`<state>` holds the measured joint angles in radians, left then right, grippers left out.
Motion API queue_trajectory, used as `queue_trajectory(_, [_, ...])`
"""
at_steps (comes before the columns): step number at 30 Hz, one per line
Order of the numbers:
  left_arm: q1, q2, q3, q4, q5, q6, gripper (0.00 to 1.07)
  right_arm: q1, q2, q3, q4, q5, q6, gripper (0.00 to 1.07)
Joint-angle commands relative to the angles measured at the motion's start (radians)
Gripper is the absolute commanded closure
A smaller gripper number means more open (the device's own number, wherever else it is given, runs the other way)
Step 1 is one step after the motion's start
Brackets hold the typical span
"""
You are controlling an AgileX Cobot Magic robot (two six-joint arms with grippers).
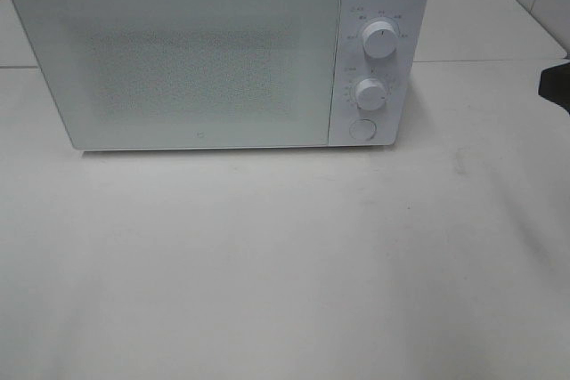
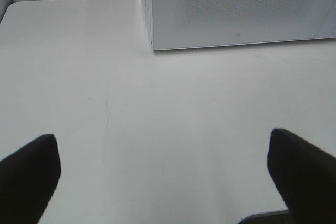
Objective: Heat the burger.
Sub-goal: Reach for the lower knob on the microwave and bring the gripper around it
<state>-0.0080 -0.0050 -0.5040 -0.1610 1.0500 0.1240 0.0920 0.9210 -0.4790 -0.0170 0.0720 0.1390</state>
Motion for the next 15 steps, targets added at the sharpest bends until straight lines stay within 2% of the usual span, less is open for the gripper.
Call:
queue_trajectory(1, [0.003,-0.025,0.003,-0.005,-0.011,0.000,0.06,-0.007,0.027,0.001,0.001,-0.049,0.003,0.32])
queue_trajectory(9, [0.003,-0.025,0.003,-0.005,-0.011,0.000,0.06,-0.007,0.173,0.023,-0.008,-0.269,0.002,0.32])
queue_trajectory(10, [0.003,-0.025,0.003,-0.005,-0.011,0.000,0.06,-0.007,0.208,0.053,-0.008,-0.369,0.002,0.32])
queue_trajectory(14, [0.003,-0.025,0.003,-0.005,-0.011,0.000,0.06,-0.007,0.258,0.105,-0.004,-0.499,0.002,0.32])
queue_trajectory(15, [0.003,-0.025,0.003,-0.005,-0.011,0.000,0.06,-0.006,0.290,0.140,0.003,-0.591,-0.006,0.32])
